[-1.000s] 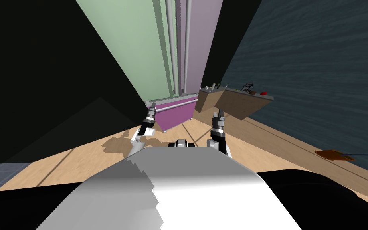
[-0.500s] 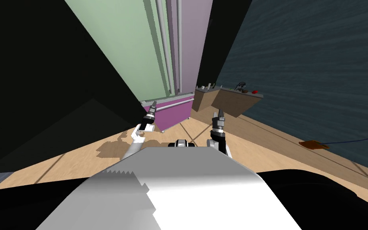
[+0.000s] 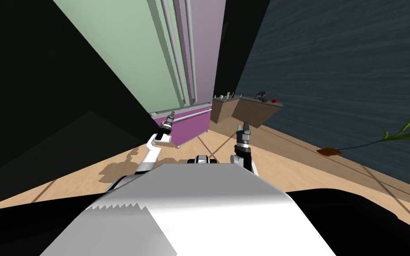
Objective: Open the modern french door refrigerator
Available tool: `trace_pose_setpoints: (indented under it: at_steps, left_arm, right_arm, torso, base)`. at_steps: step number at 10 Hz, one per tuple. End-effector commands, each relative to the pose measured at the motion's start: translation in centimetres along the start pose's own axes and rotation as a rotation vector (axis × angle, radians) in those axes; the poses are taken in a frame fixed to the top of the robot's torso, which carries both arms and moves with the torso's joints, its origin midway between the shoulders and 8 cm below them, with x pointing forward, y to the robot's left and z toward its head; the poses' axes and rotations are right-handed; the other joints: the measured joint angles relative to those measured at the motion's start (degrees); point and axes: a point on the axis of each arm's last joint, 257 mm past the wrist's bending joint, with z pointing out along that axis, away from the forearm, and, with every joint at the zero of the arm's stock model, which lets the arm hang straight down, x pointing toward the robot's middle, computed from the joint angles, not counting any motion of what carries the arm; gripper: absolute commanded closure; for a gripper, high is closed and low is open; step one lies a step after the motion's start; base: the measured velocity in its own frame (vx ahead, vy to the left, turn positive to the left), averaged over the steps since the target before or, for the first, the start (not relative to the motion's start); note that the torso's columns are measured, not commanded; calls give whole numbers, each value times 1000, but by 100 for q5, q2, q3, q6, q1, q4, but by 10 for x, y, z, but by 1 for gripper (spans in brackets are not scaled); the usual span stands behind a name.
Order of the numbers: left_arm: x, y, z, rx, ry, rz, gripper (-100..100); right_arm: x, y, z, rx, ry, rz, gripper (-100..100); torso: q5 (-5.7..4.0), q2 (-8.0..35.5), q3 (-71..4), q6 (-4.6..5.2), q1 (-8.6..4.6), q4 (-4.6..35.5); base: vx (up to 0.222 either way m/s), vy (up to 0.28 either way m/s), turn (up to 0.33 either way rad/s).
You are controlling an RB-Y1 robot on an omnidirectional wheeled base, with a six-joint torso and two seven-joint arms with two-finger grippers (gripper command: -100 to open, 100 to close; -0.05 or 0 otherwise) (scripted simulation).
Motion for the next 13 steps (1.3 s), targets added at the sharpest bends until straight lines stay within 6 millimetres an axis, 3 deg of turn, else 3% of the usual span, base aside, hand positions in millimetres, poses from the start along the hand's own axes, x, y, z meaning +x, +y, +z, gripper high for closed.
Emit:
trace_pose_setpoints:
  at_steps: [1,5,7,13]
  left_arm:
    - [-14,15,24,-33,3,71,-100]
    - [-26,39,41,-85,8,127,-100]
    - [-42,47,57,-109,1,173,-100]
    - [-62,83,71,-192,3,224,-100]
  right_arm:
    - [0,0,0,0,0,0,0]
    - [0,0,0,0,0,0,0]
    - [0,0,0,0,0,0,0]
    - [0,0,0,0,0,0,0]
  torso:
    - [2,-4,-3,4,3,-1]
    - [4,5,3,3,8,1]
    - [2,2,1,4,1,0]
    - [2,7,4,3,3,2]
  base:
    - [-11,-86,-104]
    - [3,-63,-73]
    - [23,-63,-80]
    - [42,-54,-43]
